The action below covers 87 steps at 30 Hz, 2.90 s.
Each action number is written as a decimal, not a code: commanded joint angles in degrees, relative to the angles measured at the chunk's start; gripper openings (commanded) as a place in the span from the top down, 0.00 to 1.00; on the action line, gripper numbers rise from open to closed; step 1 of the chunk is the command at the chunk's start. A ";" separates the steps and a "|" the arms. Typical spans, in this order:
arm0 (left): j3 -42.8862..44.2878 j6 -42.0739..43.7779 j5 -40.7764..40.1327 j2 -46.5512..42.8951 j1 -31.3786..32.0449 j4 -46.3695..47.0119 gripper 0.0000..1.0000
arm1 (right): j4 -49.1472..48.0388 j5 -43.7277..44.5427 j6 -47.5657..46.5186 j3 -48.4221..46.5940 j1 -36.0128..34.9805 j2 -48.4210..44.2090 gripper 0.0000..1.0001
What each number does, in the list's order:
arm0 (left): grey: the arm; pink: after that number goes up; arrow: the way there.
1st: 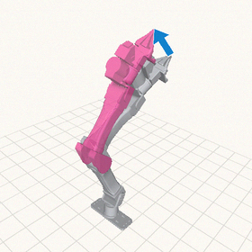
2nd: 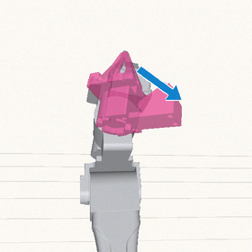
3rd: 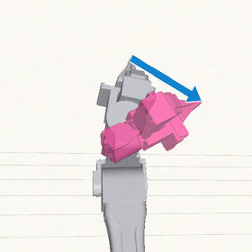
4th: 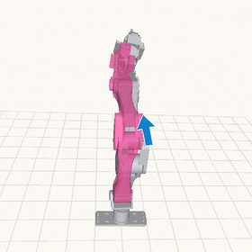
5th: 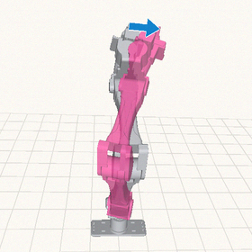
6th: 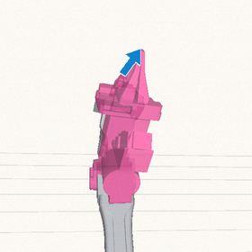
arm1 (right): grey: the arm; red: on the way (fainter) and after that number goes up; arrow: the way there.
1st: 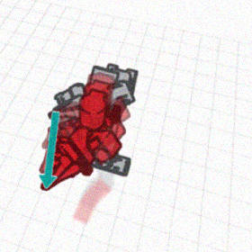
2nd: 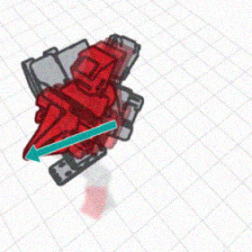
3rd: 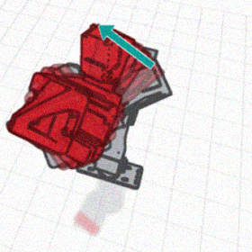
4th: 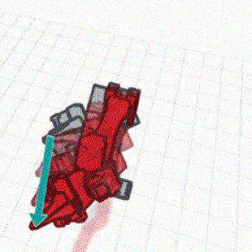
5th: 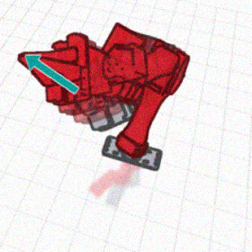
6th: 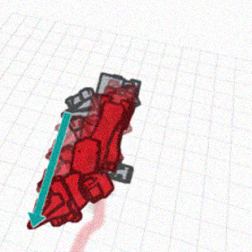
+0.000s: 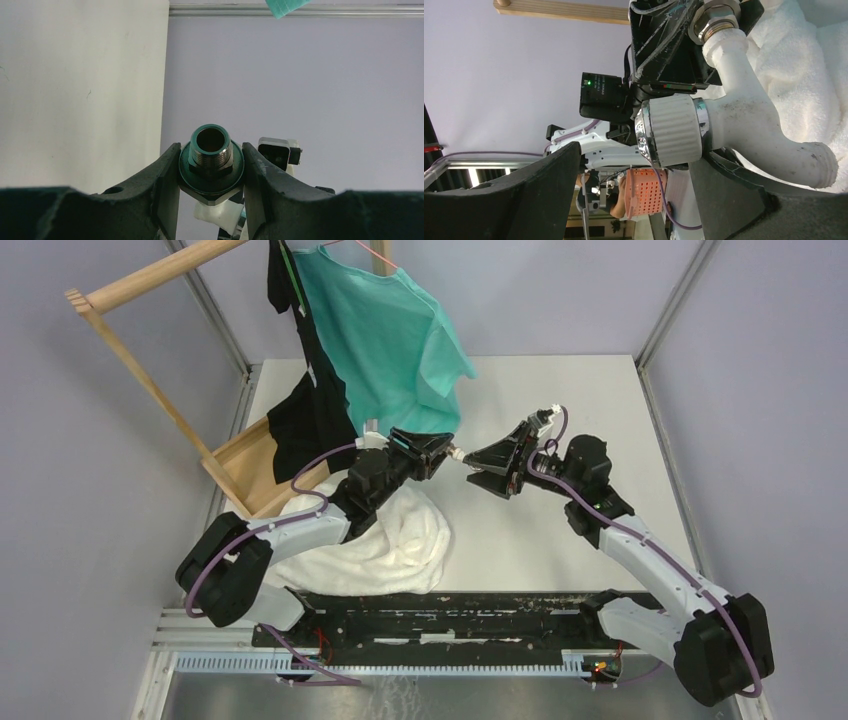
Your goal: Install the water faucets
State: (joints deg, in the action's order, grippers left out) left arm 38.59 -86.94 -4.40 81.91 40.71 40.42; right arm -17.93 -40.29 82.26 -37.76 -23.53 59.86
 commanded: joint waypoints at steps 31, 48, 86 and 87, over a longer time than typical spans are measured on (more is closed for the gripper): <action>0.90 -2.38 1.12 -1.19 -0.67 4.31 0.97 | 47.13 26.95 -50.27 -22.59 -0.36 -12.00 0.03; 1.39 -2.45 2.24 -0.26 -0.72 4.55 0.97 | 35.39 17.02 -51.50 -20.60 -4.12 3.10 0.07; -1.84 -1.48 9.75 -0.02 -0.90 17.55 0.97 | 4.31 -4.81 -8.07 -6.18 4.15 14.27 0.27; -1.83 -1.40 9.62 -0.16 -0.89 17.38 0.97 | 10.11 -3.82 -12.49 -7.85 4.15 12.89 0.23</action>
State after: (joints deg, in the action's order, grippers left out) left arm 35.24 -86.76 1.26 85.49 38.59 48.49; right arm -22.04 -47.22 82.39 -39.00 -19.79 78.83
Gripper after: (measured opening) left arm 0.503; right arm 0.717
